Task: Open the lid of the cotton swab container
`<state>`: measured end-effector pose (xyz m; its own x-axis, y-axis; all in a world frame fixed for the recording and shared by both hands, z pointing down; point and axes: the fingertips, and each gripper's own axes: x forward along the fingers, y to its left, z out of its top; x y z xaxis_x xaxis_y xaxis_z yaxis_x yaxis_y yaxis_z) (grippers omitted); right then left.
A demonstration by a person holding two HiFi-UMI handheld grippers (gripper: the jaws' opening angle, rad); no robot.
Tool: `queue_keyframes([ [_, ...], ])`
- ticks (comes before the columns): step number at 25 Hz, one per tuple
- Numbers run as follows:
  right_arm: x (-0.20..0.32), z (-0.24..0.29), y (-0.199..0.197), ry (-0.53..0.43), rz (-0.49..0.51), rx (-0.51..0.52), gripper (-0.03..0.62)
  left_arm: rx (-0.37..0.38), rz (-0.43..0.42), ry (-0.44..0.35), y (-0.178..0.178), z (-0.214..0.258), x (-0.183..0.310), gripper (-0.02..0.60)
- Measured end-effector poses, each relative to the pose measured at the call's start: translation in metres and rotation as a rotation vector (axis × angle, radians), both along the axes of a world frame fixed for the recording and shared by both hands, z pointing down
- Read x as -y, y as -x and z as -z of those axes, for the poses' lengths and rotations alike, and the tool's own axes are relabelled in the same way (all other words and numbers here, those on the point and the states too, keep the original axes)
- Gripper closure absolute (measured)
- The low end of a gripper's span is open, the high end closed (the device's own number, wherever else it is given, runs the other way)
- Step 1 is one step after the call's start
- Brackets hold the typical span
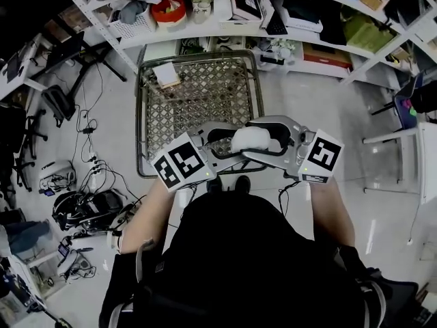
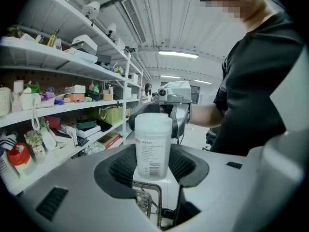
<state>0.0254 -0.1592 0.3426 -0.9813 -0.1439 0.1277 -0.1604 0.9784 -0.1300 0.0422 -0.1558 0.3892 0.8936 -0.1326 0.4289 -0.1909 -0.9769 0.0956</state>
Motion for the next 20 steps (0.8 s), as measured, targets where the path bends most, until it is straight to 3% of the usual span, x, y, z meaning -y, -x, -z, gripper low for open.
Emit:
queue_keyframes([
  [11, 0.011, -0.009, -0.004, -0.062, -0.027, -0.05, 0.356, 0.08, 0.025, 0.007, -0.007, -0.013, 0.013, 0.387],
  [16, 0.012, -0.012, -0.003, -0.068, -0.048, -0.069, 0.356, 0.075, 0.029, 0.047, -0.008, -0.021, 0.012, 0.387],
  [20, 0.015, -0.009, -0.004, -0.107, -0.08, -0.096, 0.358, 0.02, 0.046, 0.11, -0.008, -0.022, 0.014, 0.387],
])
